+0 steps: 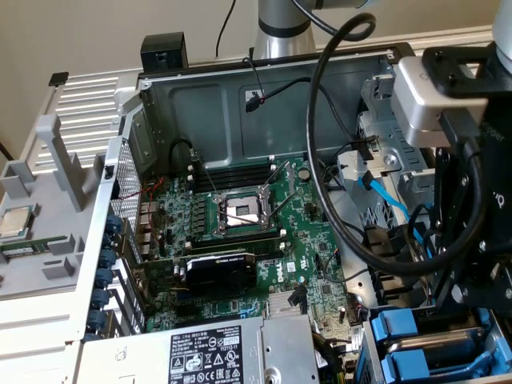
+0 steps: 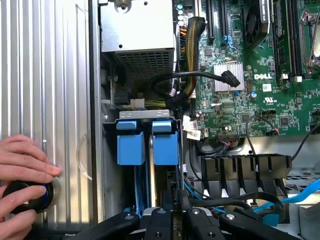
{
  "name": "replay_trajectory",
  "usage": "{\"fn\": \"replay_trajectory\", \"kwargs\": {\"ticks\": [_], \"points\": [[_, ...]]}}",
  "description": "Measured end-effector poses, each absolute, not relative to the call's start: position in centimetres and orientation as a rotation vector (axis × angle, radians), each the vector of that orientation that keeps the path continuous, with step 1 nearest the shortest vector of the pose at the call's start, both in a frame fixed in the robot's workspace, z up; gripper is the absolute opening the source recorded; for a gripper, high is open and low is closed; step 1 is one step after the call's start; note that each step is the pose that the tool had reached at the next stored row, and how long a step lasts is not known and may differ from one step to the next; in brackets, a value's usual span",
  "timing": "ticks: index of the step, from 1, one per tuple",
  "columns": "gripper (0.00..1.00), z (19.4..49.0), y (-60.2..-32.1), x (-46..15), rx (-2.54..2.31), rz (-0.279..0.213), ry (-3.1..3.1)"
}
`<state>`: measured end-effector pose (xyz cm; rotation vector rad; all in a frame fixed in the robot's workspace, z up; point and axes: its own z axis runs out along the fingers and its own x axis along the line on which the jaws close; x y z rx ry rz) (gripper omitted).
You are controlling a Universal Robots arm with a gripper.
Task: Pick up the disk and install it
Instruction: 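Insert the second disk wire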
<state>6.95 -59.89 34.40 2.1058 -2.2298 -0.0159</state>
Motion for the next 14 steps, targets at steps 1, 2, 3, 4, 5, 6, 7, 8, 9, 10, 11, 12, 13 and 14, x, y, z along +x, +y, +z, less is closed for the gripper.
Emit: {"fn": "replay_trajectory", "kwargs": {"ticks": [1,2,3,4,5,6,7,8,9,10,11,12,13,14], "points": [[0.17,34.37,-59.89,6.95,2.106,-0.016,-2.23],[0.17,34.35,-59.89,6.94,2.106,-0.016,-2.23],[0.17,34.34,-59.89,6.94,2.105,-0.016,-2.23],[0.17,34.32,-59.87,6.94,2.105,-0.016,-2.23],[0.17,34.31,-59.8,6.93,2.105,-0.016,-2.231],[0.17,34.31,-59.74,6.93,2.105,-0.016,-2.23],[0.17,34.31,-59.73,6.93,2.105,-0.016,-2.23],[0.17,34.32,-59.71,6.94,2.104,-0.014,-2.23],[0.17,34.32,-59.71,6.94,2.103,-0.012,-2.229],[0.17,34.31,-59.71,6.94,2.102,-0.01,-2.229],[0.17,34.32,-59.71,6.93,2.1,-0.007,-2.229],[0.17,34.33,-59.7,6.93,2.098,-0.005,-2.228],[0.17,34.33,-59.67,6.92,2.097,-0.003,-2.228],[0.17,34.33,-59.63,6.93,2.097,-0.002,-2.228]]}}
